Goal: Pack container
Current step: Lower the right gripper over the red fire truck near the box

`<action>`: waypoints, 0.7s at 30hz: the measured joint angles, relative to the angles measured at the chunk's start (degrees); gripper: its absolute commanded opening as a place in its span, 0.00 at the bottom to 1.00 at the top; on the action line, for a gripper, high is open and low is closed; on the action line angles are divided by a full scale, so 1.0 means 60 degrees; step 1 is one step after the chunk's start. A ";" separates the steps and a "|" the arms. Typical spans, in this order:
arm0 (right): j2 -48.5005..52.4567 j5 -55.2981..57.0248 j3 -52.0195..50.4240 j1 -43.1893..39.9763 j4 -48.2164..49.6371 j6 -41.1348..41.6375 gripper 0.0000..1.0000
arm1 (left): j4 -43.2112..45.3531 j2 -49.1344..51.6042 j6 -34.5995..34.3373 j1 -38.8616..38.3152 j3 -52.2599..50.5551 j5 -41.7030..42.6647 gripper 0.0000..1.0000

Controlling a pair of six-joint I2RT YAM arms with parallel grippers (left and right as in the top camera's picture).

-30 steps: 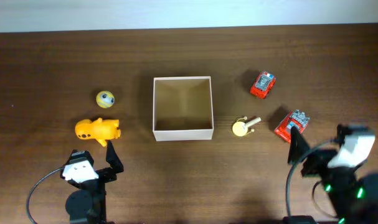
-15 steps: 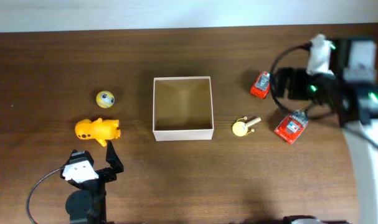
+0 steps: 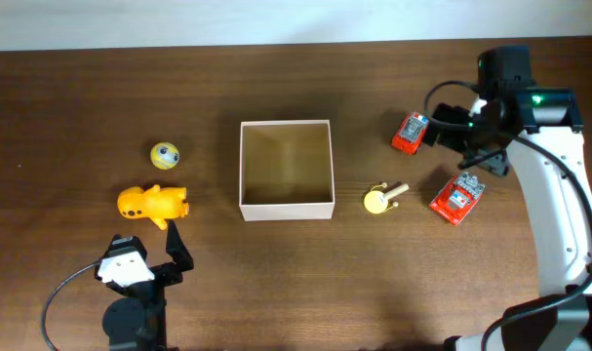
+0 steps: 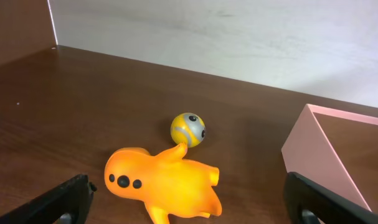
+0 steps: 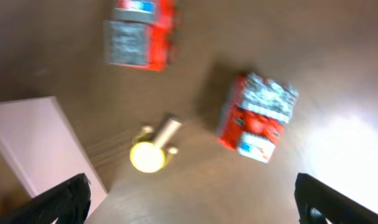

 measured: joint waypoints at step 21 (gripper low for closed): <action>0.0000 0.1705 -0.1592 -0.0423 0.0000 0.4401 0.99 | -0.0004 0.0000 0.0000 0.0000 0.0000 0.0000 0.99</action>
